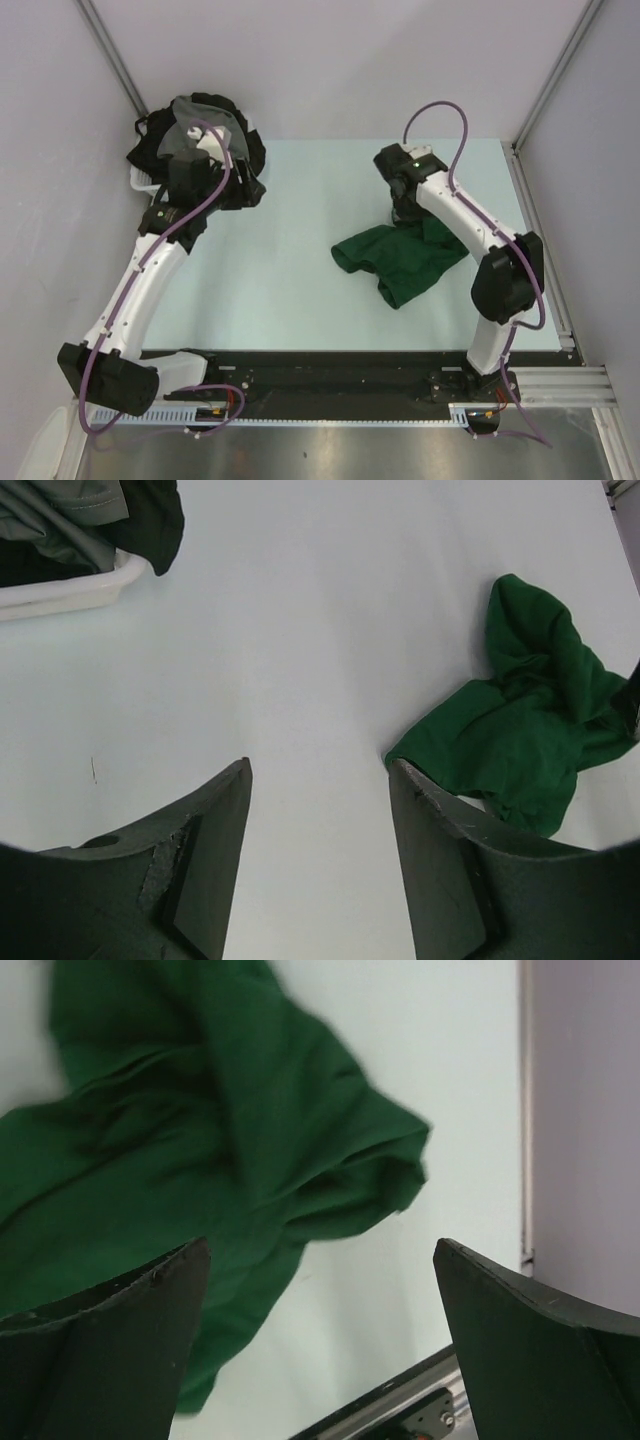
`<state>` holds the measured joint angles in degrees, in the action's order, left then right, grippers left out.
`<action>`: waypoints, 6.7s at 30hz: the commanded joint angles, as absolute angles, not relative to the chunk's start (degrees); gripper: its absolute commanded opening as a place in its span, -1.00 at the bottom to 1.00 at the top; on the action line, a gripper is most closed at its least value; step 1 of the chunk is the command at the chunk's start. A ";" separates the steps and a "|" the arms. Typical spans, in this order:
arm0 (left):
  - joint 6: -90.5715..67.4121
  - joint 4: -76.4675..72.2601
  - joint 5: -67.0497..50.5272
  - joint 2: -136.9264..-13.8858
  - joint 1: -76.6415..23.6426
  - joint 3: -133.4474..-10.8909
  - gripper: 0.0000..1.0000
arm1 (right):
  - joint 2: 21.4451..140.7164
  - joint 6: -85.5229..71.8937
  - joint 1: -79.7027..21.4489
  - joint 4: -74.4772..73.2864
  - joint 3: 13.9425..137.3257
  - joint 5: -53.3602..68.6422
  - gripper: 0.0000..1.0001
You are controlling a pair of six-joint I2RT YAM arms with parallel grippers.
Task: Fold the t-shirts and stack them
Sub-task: Flatten out the tshirt
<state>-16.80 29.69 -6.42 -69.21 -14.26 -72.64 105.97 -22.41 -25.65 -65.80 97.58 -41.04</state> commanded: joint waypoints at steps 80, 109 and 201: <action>-13.36 25.49 -3.96 -65.83 -18.63 -73.74 0.32 | 112.86 -11.70 -33.84 -39.93 140.69 -13.35 -1.00; -12.66 25.31 -3.25 -65.13 -20.13 -73.21 0.31 | 107.75 -8.08 -23.03 -42.44 131.99 -24.53 -1.00; -7.82 31.11 34.01 -62.58 -21.88 -77.52 0.45 | 127.61 -16.61 -23.56 -36.21 113.38 -5.01 0.57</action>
